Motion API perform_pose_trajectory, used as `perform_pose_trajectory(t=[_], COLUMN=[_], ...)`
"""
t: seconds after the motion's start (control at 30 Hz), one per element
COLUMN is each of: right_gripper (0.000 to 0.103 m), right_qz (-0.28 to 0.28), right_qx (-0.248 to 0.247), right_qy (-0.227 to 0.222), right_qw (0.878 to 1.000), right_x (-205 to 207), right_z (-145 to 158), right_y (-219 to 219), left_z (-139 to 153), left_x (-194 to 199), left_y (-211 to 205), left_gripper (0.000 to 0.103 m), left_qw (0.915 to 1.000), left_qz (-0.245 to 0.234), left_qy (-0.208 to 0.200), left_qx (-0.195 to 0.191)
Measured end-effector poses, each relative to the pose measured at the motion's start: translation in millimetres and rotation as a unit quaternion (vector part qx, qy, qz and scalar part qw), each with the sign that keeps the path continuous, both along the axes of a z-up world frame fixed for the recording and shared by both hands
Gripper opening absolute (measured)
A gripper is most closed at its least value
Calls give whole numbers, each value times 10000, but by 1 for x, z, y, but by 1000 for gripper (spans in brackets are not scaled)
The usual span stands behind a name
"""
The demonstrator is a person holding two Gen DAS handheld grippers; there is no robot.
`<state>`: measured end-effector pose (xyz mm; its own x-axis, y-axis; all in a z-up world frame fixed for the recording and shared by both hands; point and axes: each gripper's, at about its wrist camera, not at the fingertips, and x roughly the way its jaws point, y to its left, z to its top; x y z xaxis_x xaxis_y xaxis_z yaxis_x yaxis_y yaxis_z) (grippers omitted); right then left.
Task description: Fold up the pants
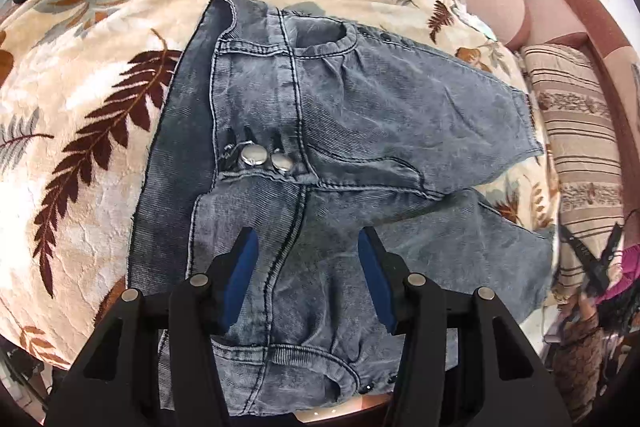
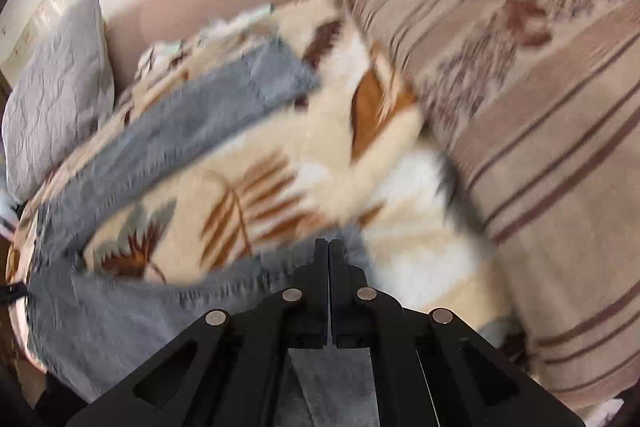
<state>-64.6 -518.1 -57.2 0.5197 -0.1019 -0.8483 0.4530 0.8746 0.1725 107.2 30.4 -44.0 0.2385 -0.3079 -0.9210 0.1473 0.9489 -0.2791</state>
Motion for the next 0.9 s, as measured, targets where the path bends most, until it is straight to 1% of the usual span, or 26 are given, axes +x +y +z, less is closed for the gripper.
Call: perform_pose_trajectory(t=[0.07,0.13,0.17,0.2,0.23,0.27,0.3,0.33,0.37,0.4,0.43,0.47,0.5,0.53,0.57,0.63,0.67,0.73,0.77,0.8,0.83,0.9], right_gripper=[0,7,9,17,35,44,50,50,50,40,8,7,6,6,6,6,6,6,7,10,15,16], right_qz=[-75,-160,-231,-291,-338,-388,-414,-394,-327,-244,-109,80,224,342,364,156,50,-5,71,108,76,-78], right_qx=[167,513,571,654,704,659,555,516,576,643,605,492,219,149,129,-29,83,177,140,11,-31,73], right_qy=[121,126,68,-18,-79,-87,-44,-11,32,70,27,56,147,93,40,-138,-173,102,314,348,326,281], right_qw=[9998,9985,9981,9974,9969,9970,9976,9979,9978,9976,9981,9987,9994,9993,9992,9998,9998,9998,9994,9993,9994,9995], right_x=[5,1,-4,-9,-11,-13,-13,-7,-6,-5,-4,-1,3,5,5,3,3,8,12,12,11,8], right_z=[-4,-11,-11,-11,-12,-13,-16,-20,-25,-30,-30,-28,-23,-16,-11,-1,-2,-20,-30,-32,-28,-16], right_y=[-10,-19,-21,-24,-25,-26,-25,-23,-22,-19,-14,-7,-1,2,1,-6,-14,-19,-16,-13,-12,-17], left_z=[-7,-8,-8,-7,-8,-11,-13,-17,-19,-19,-18,-15,-13,-11,-10,-14,-20,-34,-34,-31,-25,-7], left_x=[2,2,1,0,0,2,3,3,4,4,3,2,2,3,3,5,7,9,7,6,5,8], left_y=[-2,-3,-3,-2,-2,-1,-1,-1,-1,-1,-1,0,0,0,0,-1,-4,-9,-12,-14,-14,-6], left_gripper=[51,51,51,51,51,51,52,52,52,52,52,52,52,52,52,52,52,52,52,52,52,52], left_qw=[9999,9998,9998,9999,9999,9998,9997,9995,9992,9992,9992,9993,9994,9995,9996,9995,9993,9985,9981,9980,9981,9997], left_qz=[31,48,45,40,41,47,58,81,119,140,161,184,192,206,242,287,285,217,150,109,18,-47], left_qy=[153,195,166,136,133,174,228,298,371,374,346,302,263,212,150,123,147,217,143,111,138,113], left_qx=[36,-44,-51,-56,-54,-46,-54,-69,-78,-81,-90,-116,-137,-135,-72,73,201,455,573,608,600,205])
